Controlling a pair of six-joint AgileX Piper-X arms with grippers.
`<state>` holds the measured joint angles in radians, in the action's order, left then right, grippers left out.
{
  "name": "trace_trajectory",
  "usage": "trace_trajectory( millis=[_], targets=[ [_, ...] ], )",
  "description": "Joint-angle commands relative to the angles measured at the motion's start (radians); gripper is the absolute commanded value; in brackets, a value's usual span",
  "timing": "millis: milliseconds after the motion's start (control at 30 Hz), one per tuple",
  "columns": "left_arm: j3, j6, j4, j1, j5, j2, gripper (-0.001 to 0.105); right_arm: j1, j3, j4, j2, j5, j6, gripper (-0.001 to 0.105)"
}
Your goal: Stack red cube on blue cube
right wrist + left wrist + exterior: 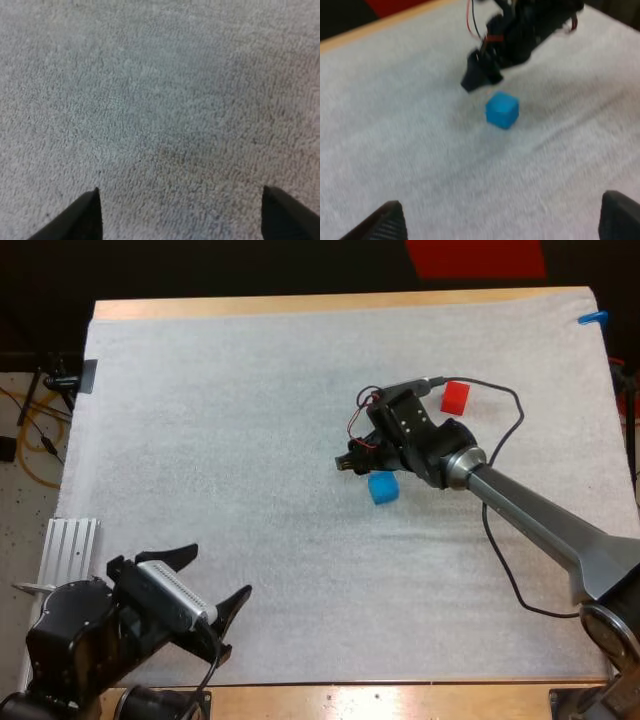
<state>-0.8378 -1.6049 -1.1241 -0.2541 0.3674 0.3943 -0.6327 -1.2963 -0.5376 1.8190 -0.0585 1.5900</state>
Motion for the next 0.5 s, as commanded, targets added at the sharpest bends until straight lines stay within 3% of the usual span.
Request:
trace_trajectory(
  millis=[0, 167, 467],
  targets=[
    [-0.005, 0.017, -0.027, -0.002, 0.004, 0.0, 0.075, 0.005, -0.019, 0.009, -0.027, -0.023, 0.016, 0.065],
    [-0.005, 0.045, -0.087, -0.002, 0.038, 0.0, 0.075, 0.053, -0.068, -0.024, -0.029, -0.067, 0.023, 0.065],
    [-0.005, 0.063, -0.085, -0.002, 0.055, 0.0, 0.075, 0.198, -0.085, -0.069, -0.025, -0.105, 0.006, 0.065]
  ],
)
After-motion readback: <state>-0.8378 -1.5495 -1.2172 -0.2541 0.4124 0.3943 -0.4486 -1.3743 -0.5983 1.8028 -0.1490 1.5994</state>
